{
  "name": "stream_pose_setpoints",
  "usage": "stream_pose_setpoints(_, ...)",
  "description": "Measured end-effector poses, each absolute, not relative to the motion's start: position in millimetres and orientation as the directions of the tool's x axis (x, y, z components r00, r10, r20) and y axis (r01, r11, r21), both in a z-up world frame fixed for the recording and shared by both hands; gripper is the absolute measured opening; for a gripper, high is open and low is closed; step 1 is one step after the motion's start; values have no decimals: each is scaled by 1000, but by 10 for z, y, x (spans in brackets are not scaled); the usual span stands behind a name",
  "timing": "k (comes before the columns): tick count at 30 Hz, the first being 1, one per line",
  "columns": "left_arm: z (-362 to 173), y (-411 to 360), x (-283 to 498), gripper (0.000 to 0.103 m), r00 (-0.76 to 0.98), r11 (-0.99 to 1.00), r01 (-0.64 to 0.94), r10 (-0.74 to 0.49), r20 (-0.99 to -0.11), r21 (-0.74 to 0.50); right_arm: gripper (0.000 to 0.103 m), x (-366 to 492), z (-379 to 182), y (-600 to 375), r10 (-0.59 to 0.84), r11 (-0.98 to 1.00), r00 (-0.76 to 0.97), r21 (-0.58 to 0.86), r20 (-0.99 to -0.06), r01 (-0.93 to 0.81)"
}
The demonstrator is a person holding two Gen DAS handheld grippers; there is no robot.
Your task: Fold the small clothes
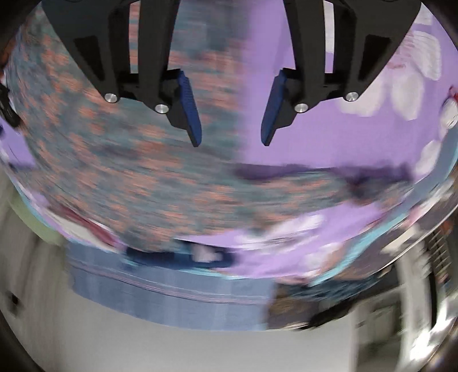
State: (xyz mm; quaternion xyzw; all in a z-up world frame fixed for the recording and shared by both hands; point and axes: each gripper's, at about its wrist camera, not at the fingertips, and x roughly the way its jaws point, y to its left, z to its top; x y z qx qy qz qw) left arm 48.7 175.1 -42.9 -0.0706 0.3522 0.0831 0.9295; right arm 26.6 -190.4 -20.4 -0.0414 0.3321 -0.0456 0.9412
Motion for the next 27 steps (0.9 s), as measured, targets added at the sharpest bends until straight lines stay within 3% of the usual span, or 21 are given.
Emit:
stream_pose_setpoints(4, -502, 2869, 520, 40, 709, 880, -404, 130, -693, -249, 101, 373, -255, -1878, -139, 988, 760, -141, -635, 63)
stream_pose_setpoints(8, -613, 3709, 664, 40, 703, 779, -505, 121, -701, -372, 101, 482, -321, -1821, -157, 983, 743, -173, -651, 56)
stream_pose_setpoints(11, -747, 4230, 812, 46, 706, 646, -583, 104, -700, -493, 101, 544, -344, -1758, -163, 981, 737, -186, -655, 52)
stream_pose_setpoints(19, -1065, 4832, 1078, 47, 696, 430, -674, 98, -711, -600, 101, 670, -326, -1659, -182, 975, 736, -219, -652, 46)
stream_pose_setpoints(20, -1078, 4854, 1069, 39, 699, 414, -677, 104, -708, -608, 101, 681, -326, -1661, -182, 975, 735, -217, -653, 48)
stream_pose_setpoints(21, -1085, 4890, 1072, 20, 704, 398, -679, 115, -701, -617, 101, 695, -329, -1665, -181, 975, 733, -215, -655, 49)
stream_pose_setpoints(23, -1066, 4937, 1076, 3, 717, 394, -671, 125, -686, -629, 101, 712, -339, -1662, -177, 976, 731, -212, -659, 45)
stream_pose_setpoints(27, -665, 4649, 1235, 2, 763, 535, -590, 125, -634, -604, 101, 731, -347, -1690, -170, 977, 730, -207, -662, 40)
